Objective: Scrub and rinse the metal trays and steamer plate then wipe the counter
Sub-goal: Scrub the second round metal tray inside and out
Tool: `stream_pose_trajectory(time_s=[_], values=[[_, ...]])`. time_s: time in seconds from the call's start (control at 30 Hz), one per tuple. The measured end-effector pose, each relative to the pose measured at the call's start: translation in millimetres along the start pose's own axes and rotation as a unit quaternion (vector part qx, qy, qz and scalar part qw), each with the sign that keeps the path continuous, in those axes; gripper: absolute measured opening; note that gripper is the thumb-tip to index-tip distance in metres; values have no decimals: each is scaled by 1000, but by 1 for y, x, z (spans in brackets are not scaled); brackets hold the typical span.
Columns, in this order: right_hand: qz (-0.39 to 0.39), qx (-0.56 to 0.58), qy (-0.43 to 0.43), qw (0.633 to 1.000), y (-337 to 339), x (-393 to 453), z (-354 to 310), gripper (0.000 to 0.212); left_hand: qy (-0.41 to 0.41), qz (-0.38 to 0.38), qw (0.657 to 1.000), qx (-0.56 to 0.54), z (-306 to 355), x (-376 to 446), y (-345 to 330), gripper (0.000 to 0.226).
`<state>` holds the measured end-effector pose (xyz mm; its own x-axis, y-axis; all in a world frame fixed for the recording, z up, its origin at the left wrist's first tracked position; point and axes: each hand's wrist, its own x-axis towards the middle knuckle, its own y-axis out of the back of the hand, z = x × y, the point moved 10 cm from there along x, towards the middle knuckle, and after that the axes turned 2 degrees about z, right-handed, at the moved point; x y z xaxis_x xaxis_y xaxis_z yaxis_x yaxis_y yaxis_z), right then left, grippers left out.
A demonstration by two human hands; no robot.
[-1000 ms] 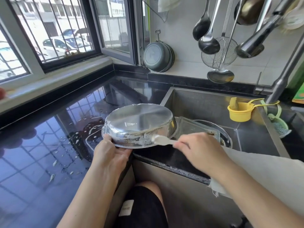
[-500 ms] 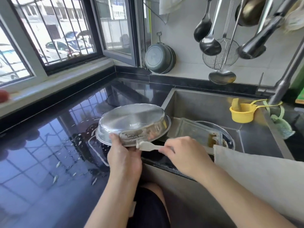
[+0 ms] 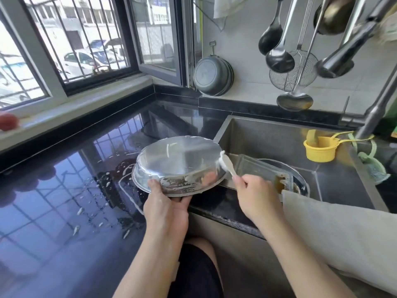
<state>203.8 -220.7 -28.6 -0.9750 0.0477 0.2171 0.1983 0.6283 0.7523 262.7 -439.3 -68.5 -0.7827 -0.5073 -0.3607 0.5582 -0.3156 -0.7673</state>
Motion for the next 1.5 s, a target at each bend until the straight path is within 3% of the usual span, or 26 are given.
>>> stream_pose_trajectory(time_s=[0.13,0.27,0.4,0.53,0.67,0.83,0.97,1.1,1.23,1.37,1.5], values=[[-13,6,108,994,-17,-37,-45,50,8,7,1000,16,-7,-1,1,37],[24,-14,38,999,1,-10,-14,51,20,5,1000,23,-8,-2,2,35],[5,-15,132,991,-13,-38,-44,50,28,9,999,23,-8,0,4,38],[45,-48,8,998,5,-8,11,51,28,8,999,20,-10,-3,7,39],[25,-44,132,990,-5,-38,-23,47,16,17,1000,18,-7,-6,4,41],[41,-35,31,998,12,-13,12,49,24,10,1000,15,-11,-9,0,38],[24,-29,133,990,-1,-40,-22,49,23,26,999,13,-8,-5,-1,30],[50,0,53,997,11,-24,4,48,22,29,999,4,-8,-4,-7,28],[33,12,148,988,3,-52,-32,42,22,2,998,-57,4,-2,-16,38],[71,12,134,988,7,-49,-37,43,28,-62,998,-12,-24,-23,-15,41],[31,-22,181,983,-15,-69,-61,43,18,-21,1000,-3,-33,-14,-6,35]])
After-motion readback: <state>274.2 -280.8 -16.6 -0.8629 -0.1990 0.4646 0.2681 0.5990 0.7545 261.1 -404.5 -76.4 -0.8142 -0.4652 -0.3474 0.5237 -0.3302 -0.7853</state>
